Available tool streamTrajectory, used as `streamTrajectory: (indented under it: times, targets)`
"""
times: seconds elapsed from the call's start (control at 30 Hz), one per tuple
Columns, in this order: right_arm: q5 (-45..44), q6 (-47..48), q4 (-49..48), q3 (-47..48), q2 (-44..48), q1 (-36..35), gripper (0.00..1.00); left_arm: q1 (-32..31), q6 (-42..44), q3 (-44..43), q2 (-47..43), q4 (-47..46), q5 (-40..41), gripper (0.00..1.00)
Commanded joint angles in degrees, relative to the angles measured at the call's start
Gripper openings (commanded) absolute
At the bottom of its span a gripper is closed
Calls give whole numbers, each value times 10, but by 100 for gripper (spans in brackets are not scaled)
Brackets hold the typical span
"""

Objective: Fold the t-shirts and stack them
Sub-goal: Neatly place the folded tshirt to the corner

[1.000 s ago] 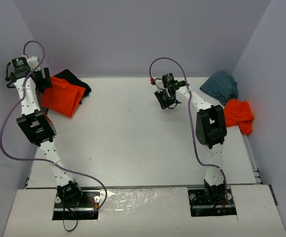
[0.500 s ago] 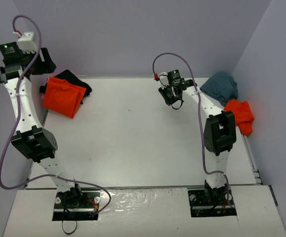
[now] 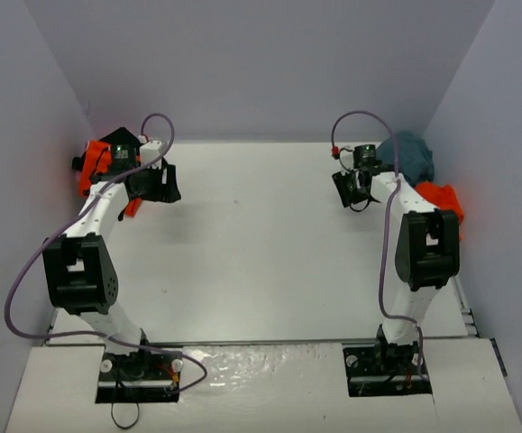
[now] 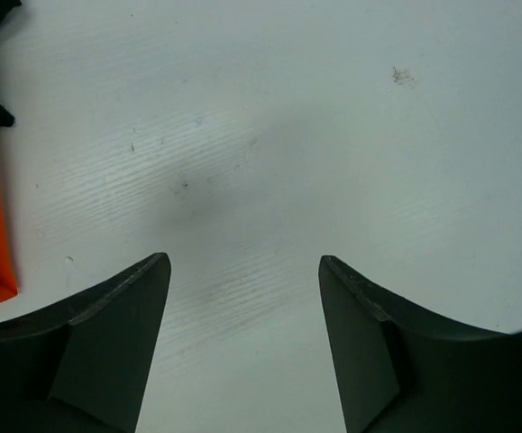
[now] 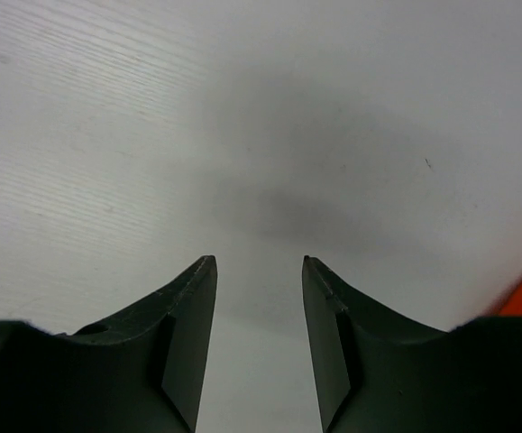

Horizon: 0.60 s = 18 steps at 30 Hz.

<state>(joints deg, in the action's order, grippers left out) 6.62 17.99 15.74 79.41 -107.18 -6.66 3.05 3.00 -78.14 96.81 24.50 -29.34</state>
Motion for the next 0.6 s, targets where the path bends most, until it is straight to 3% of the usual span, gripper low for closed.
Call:
streamTrajectory:
  times: [0.0, 0.17, 0.37, 0.57]
  targets:
    - [17, -8, -41, -22, 50, 14, 41, 2, -4, 13, -37, -116, 3, 64]
    - [16, -9, -61, -32, 39, 42, 42, -24, -5, 71, -5, -180, 56, 61]
    - [13, -12, -91, -48, 29, 87, 43, -73, -16, 198, -23, -366, 157, 60]
    - [29, -20, -107, -58, 19, 127, 46, -72, -33, 225, -37, -408, 184, 58]
